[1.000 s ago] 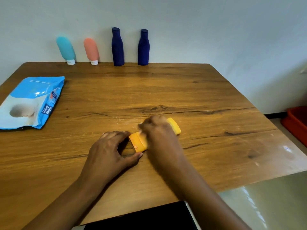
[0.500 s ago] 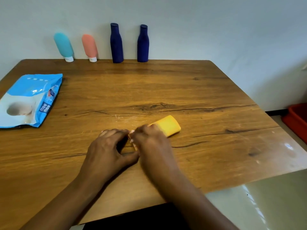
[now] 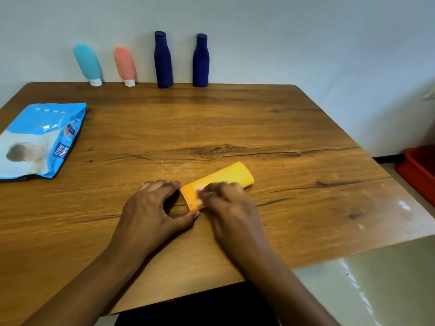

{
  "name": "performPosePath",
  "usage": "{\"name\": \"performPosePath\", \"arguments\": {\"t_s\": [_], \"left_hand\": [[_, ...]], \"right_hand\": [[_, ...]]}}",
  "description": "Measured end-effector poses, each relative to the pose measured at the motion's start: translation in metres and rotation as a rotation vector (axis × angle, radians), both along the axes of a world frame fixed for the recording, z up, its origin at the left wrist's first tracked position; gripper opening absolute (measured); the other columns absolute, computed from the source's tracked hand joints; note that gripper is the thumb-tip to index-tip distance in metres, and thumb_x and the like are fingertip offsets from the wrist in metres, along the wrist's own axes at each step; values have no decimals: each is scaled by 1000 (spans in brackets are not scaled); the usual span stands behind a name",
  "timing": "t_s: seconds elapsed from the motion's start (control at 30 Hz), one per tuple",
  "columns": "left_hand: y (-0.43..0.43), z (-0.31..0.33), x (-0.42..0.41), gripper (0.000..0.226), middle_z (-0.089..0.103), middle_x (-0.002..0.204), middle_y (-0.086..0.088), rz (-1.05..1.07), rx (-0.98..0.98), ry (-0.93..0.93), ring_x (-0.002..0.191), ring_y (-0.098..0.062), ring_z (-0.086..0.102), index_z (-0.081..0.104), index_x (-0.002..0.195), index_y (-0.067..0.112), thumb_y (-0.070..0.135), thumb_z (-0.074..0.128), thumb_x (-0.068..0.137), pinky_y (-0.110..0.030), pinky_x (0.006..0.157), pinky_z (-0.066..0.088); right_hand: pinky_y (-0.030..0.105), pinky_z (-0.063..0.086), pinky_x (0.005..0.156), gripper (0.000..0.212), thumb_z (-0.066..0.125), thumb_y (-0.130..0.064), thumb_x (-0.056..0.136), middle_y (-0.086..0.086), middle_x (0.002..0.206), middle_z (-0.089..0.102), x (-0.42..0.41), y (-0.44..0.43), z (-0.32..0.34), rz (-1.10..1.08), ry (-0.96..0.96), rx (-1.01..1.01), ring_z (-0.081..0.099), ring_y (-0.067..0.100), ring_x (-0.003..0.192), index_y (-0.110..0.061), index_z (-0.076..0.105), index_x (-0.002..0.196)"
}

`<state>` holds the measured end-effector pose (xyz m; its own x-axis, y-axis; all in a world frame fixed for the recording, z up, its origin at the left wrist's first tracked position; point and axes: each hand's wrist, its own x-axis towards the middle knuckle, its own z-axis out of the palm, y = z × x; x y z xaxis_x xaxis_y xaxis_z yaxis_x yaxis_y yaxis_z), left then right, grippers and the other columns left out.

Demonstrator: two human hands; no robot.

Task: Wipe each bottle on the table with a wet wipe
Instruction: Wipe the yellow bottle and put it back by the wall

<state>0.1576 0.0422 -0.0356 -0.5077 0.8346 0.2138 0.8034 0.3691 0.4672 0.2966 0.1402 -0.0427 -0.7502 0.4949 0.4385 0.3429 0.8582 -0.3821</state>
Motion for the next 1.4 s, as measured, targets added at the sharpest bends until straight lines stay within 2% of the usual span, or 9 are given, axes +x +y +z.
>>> {"name": "performPosePath", "arguments": {"t_s": [0.07, 0.27, 0.47, 0.7, 0.9, 1.0, 1.1, 1.23, 1.4], "left_hand": [[0, 0, 0, 74, 63, 117, 5, -13, 9, -9, 99, -1, 40, 61, 123, 20, 60, 75, 63, -5, 74, 27], [-1, 0, -1, 74, 65, 112, 5, -26, 6, -2, 97, -4, 44, 64, 119, 18, 64, 70, 62, -4, 75, 26], [0, 0, -2, 75, 64, 109, 7, -39, 10, -8, 96, -2, 44, 63, 119, 20, 69, 61, 63, -6, 74, 28], [0, -3, -4, 77, 60, 111, 11, -14, 1, -16, 98, 1, 39, 62, 121, 24, 72, 62, 60, -5, 73, 28], [9, -2, -11, 76, 42, 112, 22, 107, -7, -208, 110, -3, 32, 61, 113, 38, 81, 55, 51, -32, 97, 23], [14, -6, -10, 65, 45, 111, 20, 158, -12, -204, 118, -13, 39, 63, 110, 34, 70, 53, 57, -31, 95, 18], [11, -7, -6, 51, 55, 103, 21, 109, 92, -272, 107, -9, 50, 60, 98, 41, 69, 66, 55, -33, 94, 35], [3, 0, 6, 40, 67, 92, 19, 38, 326, -413, 88, 4, 61, 64, 97, 37, 25, 83, 65, -8, 74, 47], [1, 7, 12, 40, 62, 104, 28, 2, 426, -382, 94, 10, 59, 63, 100, 38, 26, 80, 67, -1, 75, 41]], "right_hand": [[33, 51, 74, 31, 65, -5, 82, 7, 108, 63, 1, 2, -5, 62, -43, 13, 55, 21, 93, -10, 66, 112], [30, 46, 77, 26, 55, -11, 91, 2, 106, 59, 30, 72, 8, -322, -30, -83, 52, 18, 96, -13, 65, 115], [31, 46, 79, 38, 67, -7, 79, 4, 112, 60, -18, 3, 11, 94, -103, 11, 53, 19, 99, -15, 64, 116], [39, 48, 76, 29, 60, -4, 85, 5, 106, 60, 6, 65, 6, -200, -89, 17, 50, 21, 91, -12, 67, 113], [38, 51, 70, 33, 66, 2, 79, 9, 106, 60, 9, 59, -1, -215, -58, 79, 53, 24, 91, -7, 67, 111], [38, 51, 69, 32, 65, 1, 81, 9, 106, 60, 12, 59, -3, -223, -55, 90, 52, 23, 91, -7, 66, 112], [28, 44, 69, 26, 61, -5, 87, 6, 105, 60, 22, 65, -4, -306, -69, 51, 52, 21, 91, -9, 67, 112], [20, 37, 73, 27, 60, -4, 86, 5, 103, 59, 37, 65, 10, -443, 184, -78, 53, 21, 94, -8, 67, 112], [20, 42, 79, 33, 52, -11, 87, 5, 110, 57, 7, -1, 33, -114, 297, -65, 50, 15, 98, -12, 63, 118]]}}
